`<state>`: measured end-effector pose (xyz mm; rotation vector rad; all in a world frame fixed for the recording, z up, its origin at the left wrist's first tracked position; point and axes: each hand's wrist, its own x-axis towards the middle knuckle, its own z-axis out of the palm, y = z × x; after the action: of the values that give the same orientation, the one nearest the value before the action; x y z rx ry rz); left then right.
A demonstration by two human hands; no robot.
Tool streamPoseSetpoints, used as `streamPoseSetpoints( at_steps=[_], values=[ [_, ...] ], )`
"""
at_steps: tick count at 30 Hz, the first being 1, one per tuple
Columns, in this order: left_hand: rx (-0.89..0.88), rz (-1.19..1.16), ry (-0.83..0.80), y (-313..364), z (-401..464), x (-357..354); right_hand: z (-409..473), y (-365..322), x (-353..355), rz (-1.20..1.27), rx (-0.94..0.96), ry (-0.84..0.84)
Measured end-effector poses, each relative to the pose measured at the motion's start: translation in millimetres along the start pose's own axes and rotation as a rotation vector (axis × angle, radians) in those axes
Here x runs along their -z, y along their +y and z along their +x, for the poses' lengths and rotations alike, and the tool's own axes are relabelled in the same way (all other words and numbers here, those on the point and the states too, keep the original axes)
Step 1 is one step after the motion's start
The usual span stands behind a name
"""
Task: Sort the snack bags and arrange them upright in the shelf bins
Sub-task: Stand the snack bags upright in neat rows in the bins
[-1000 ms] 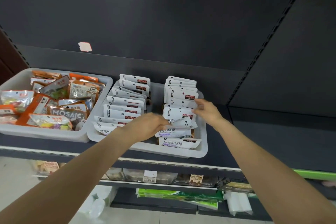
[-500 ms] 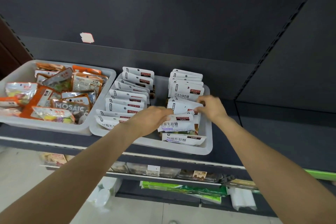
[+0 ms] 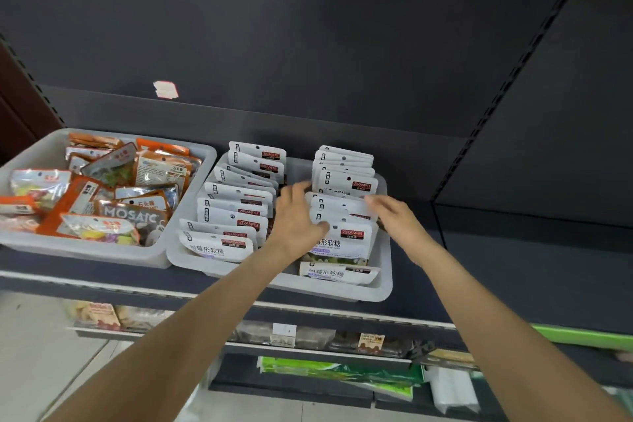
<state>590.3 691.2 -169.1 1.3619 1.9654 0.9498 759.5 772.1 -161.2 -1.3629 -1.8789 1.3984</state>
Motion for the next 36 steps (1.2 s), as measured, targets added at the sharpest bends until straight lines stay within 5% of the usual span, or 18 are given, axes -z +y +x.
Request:
streamPoseSetpoints(
  at_steps=[4,7,13,36],
  values=[
    [0.346,-0.603,-0.143,6,23,-2,-4,7,-10,0.323,-0.133,-0.035],
    [0.342,-0.773,-0.258,7,14,-7,-10,17,-27,0.432,-0.152,-0.045],
    [0.177,-0.766,-0.226,-3,-4,-17,-27,26,-38,0.46,-0.051,0.059],
    [0.228,-0.619,-0.14,8,-45,1,-76,7,-42,0.313,-0.115,0.213]
  ],
)
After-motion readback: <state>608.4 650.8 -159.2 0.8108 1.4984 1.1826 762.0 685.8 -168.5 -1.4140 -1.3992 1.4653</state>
